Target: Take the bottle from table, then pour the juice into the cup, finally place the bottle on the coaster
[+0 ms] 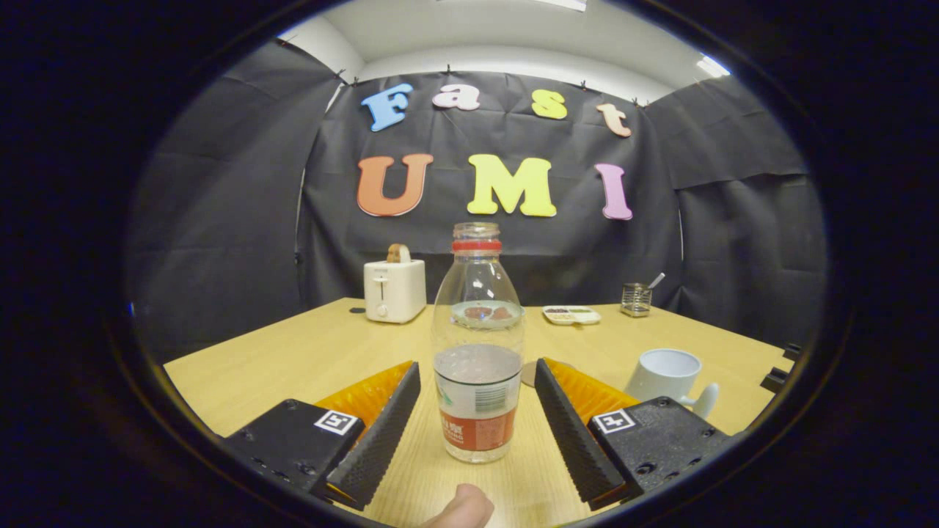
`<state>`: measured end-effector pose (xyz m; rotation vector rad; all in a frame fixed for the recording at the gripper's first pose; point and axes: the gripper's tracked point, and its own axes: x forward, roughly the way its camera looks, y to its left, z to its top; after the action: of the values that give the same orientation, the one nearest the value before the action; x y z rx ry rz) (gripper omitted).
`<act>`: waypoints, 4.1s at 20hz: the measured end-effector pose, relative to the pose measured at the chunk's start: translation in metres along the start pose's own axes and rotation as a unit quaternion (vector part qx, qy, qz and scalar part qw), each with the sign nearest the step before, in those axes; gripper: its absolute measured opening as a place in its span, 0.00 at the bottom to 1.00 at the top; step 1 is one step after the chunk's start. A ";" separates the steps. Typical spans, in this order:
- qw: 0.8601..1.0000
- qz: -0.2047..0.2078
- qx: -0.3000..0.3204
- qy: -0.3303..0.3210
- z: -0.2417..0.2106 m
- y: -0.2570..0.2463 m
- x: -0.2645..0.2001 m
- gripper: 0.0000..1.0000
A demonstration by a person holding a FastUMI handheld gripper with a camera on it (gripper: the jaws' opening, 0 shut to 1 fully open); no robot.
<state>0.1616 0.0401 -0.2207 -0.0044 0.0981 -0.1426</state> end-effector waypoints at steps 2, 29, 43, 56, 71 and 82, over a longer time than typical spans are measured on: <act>1.000 0.000 0.000 0.003 -0.002 0.001 0.011 1.00; 0.983 0.022 0.178 0.023 0.058 -0.017 0.003 0.80; 0.900 0.038 0.434 0.016 0.080 -0.042 0.012 0.78; 0.809 0.045 0.586 0.023 0.079 -0.050 0.015 0.77; 0.682 0.065 0.728 -0.001 0.123 -0.063 0.010 0.77; 0.628 0.070 0.775 -0.010 0.124 -0.075 0.013 0.77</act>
<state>0.1760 -0.0361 -0.0975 1.7699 -0.0791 -0.0292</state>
